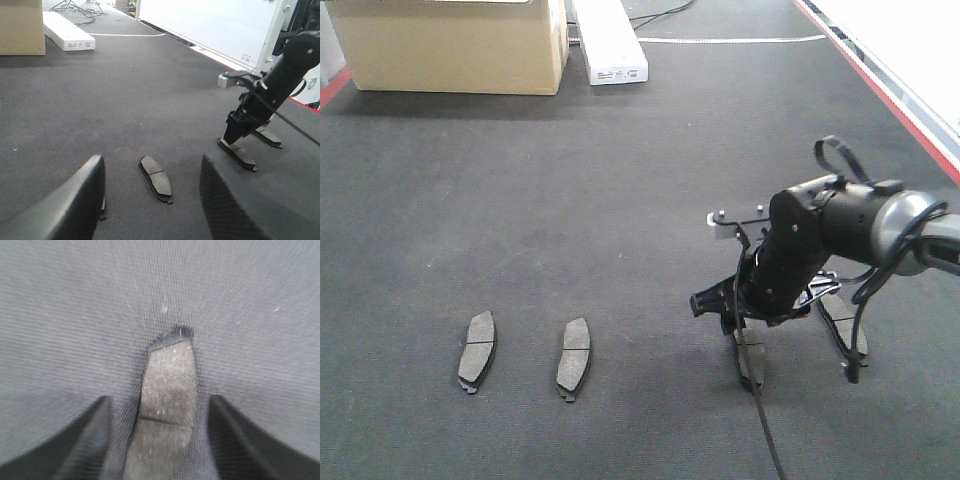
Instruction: Move and align brake pads A on conveyor
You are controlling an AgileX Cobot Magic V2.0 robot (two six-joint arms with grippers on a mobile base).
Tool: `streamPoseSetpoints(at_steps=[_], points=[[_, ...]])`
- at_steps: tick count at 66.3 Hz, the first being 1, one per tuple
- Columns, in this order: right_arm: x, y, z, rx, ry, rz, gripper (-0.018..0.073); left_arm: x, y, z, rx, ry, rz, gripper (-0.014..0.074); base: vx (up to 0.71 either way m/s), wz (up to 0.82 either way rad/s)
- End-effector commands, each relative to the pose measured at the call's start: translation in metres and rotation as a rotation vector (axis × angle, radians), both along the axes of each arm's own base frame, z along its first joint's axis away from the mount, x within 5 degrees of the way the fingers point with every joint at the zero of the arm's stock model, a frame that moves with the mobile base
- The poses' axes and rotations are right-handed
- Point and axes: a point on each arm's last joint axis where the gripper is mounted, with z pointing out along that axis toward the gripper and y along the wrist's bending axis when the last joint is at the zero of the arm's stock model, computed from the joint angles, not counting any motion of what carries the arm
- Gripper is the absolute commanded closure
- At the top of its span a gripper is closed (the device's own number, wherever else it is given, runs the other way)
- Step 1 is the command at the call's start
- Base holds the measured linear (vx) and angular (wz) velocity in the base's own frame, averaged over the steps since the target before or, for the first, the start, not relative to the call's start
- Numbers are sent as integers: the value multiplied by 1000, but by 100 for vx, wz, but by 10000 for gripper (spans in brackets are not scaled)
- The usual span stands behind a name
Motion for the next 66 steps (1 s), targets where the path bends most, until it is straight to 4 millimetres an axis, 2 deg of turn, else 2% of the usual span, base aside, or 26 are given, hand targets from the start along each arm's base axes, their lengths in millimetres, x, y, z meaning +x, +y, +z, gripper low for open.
streamPoseSetpoints(at_steps=[1,8,17,27,40,47,55,66], points=[[-4,-5,49,23,-133,16,105,0,-1,13,-45,-67,-11,200,0,0],[-17,-12,76,13,-177,22,106,0,-1,13,-45,-67,-11,200,0,0],[-44,-25,116,13,-289,37,106,0,-1,13,-45,-67,-11,200,0,0],[-94,-44,149,48,-462,64,106,0,-1,13,-45,-67,-11,200,0,0],[-162,-70,175,107,-671,66,106,0,-1,13,-44,-67,-11,200,0,0],[-198,-83,183,140,-771,62,106,0,-1,13,-44,-67,-11,200,0,0],[-236,-97,180,172,-863,57,106,0,-1,13,-44,-67,-11,200,0,0],[-282,-113,156,233,-990,55,106,0,-1,13,-45,-68,-11,200,0,0]])
